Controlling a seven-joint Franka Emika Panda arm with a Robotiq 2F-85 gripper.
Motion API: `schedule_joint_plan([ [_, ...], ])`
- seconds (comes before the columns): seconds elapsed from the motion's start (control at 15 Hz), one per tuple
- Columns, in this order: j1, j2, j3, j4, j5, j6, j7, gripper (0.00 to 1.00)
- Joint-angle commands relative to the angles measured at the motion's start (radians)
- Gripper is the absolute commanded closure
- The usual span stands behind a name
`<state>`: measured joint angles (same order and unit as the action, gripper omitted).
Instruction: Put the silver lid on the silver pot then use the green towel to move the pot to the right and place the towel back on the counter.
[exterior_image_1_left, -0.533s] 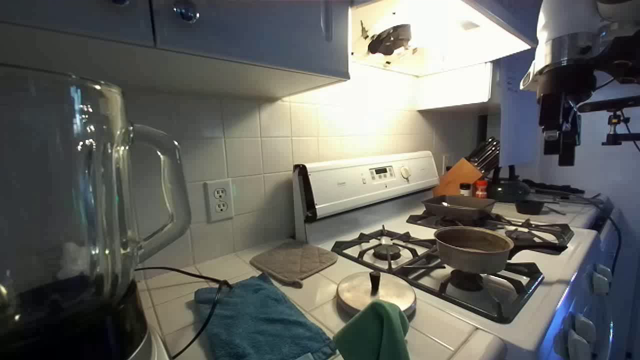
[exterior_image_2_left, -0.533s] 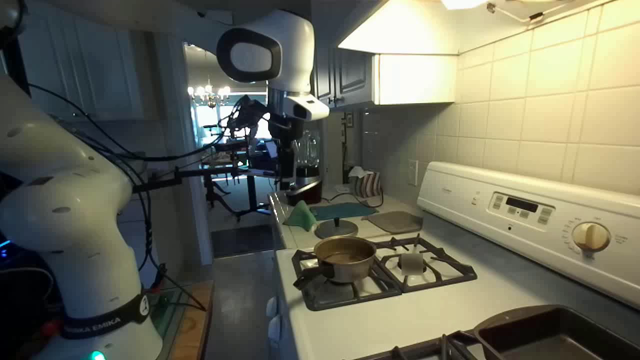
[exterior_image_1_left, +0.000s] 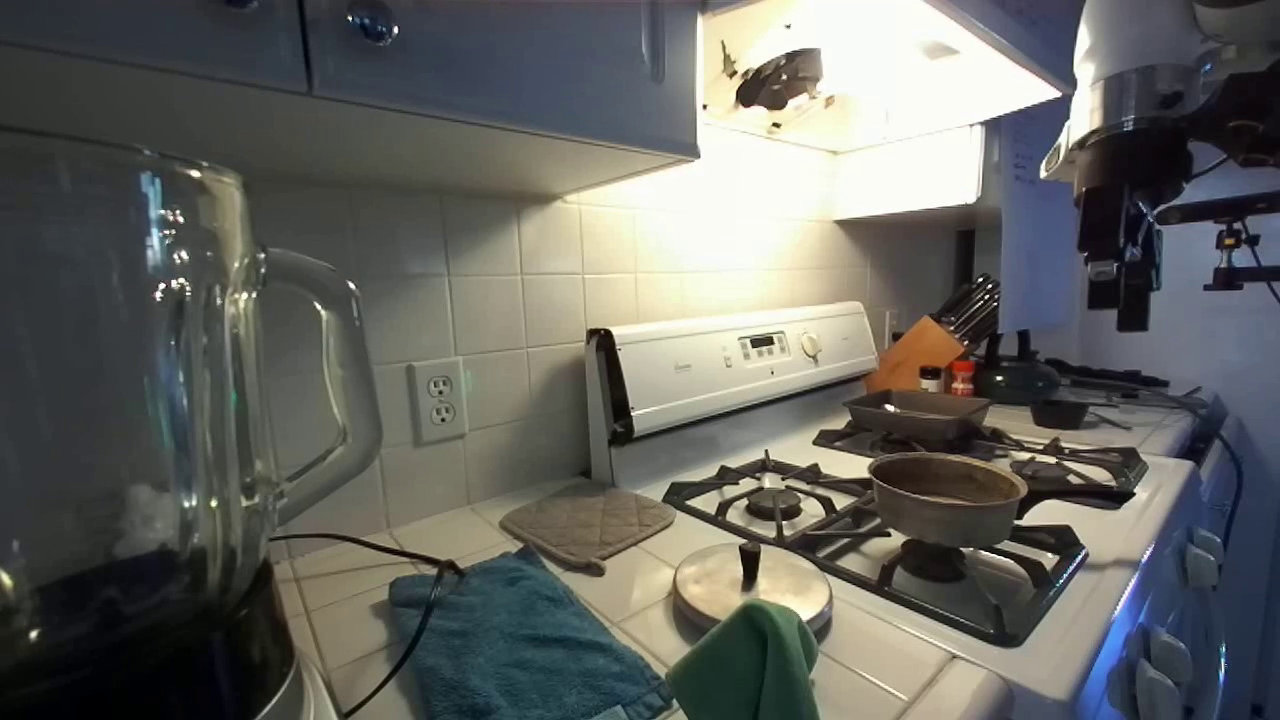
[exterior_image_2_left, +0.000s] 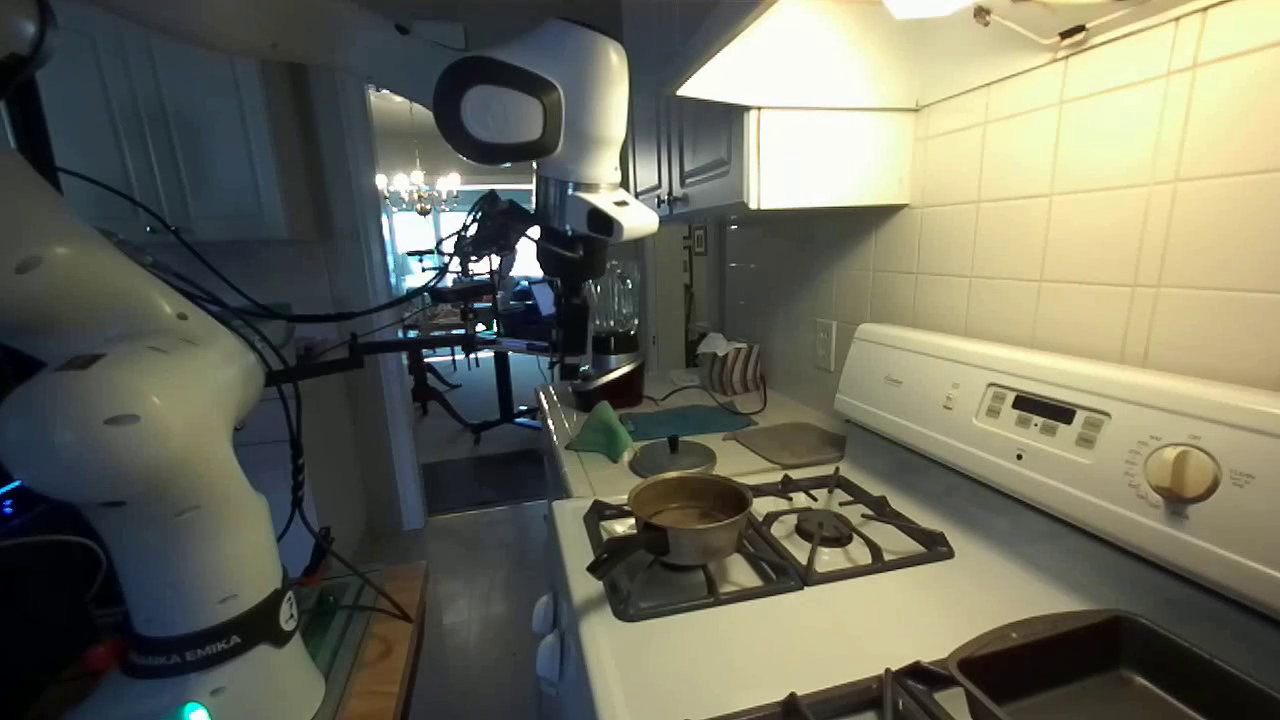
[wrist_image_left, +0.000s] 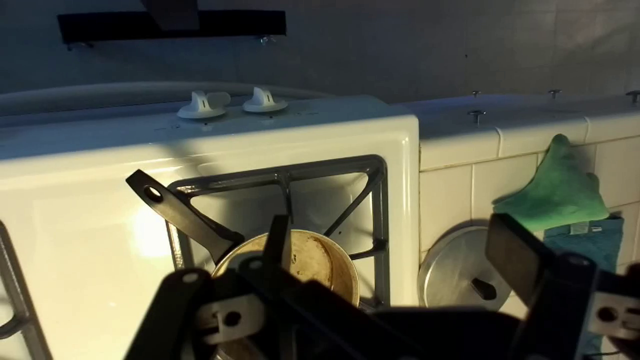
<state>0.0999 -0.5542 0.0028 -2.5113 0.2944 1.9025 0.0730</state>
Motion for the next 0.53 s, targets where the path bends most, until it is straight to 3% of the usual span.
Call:
schedule_joint_plan([
  [0.0, -0.025, 0.000, 0.043, 0.008, -0.029, 0.012, 0.017, 0.00],
  [0.47, 0.064, 0.066, 0.172, 0.046, -0.069, 0.014, -0.027, 0.00],
])
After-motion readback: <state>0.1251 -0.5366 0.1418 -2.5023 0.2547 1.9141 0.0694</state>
